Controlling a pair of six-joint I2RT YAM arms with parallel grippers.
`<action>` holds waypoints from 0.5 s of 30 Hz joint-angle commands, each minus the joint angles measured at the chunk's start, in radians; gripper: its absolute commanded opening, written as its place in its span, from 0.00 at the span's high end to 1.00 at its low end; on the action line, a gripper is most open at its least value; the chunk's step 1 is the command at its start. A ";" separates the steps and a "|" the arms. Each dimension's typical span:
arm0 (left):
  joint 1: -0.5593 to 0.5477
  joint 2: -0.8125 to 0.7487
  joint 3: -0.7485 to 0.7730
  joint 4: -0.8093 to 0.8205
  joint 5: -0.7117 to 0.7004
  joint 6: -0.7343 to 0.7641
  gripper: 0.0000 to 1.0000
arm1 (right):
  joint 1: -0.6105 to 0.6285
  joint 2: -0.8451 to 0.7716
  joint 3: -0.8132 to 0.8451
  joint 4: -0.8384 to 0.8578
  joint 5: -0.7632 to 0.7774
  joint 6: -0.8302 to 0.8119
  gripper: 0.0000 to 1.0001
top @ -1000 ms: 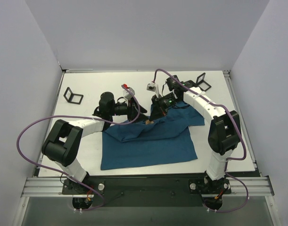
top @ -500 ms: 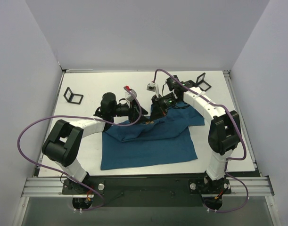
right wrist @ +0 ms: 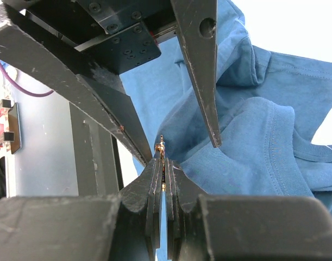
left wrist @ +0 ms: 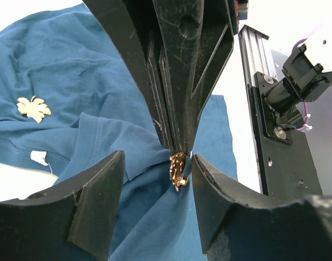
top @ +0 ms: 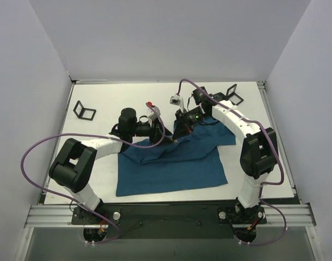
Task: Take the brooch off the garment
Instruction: Open the brooch over the flattened clothing.
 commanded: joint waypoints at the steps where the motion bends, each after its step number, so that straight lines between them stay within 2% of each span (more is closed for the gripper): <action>1: -0.008 -0.004 0.031 -0.011 0.002 0.038 0.39 | -0.008 -0.041 0.033 -0.034 -0.064 -0.013 1.00; 15: -0.012 -0.002 0.036 -0.023 0.015 0.047 0.46 | -0.014 -0.041 0.031 -0.035 -0.066 -0.012 1.00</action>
